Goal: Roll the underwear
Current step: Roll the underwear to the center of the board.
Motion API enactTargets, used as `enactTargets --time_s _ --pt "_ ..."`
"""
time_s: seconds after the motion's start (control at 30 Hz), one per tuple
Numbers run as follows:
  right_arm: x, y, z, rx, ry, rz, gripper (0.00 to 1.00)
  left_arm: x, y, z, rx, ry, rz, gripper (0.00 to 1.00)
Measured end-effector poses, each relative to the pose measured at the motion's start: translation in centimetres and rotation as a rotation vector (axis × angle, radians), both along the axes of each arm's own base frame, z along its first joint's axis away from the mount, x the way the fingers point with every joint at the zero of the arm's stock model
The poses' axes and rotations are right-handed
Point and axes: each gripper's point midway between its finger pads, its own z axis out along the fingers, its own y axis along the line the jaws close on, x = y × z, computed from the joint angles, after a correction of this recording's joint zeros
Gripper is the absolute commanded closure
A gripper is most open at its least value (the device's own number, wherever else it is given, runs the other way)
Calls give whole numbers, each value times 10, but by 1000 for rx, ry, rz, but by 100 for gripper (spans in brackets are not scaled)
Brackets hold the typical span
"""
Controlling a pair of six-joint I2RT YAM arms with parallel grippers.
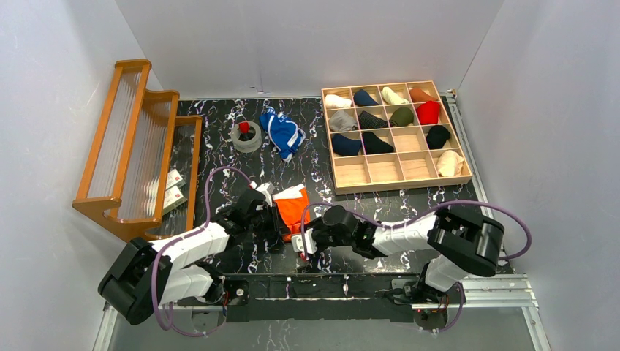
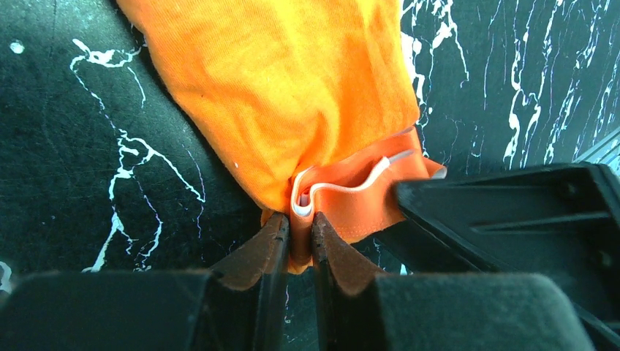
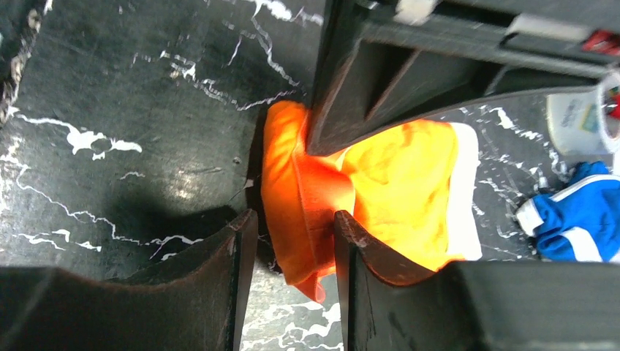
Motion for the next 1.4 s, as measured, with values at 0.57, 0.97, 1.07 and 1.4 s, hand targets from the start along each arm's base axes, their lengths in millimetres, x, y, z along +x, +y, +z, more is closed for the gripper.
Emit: enactTargets --time_s 0.57,0.97,1.07,1.4 --pt "17 0 -21 -71 92 -71 95 0 5 2 29 -7 2 63" --pt "1 2 -17 -31 456 -86 99 2 19 30 -3 -73 116 35" --pt "-10 1 -15 -27 546 -62 99 2 20 32 -24 -77 138 35" --pt "-15 5 -13 -78 948 -117 99 0 18 46 -90 -124 142 34"
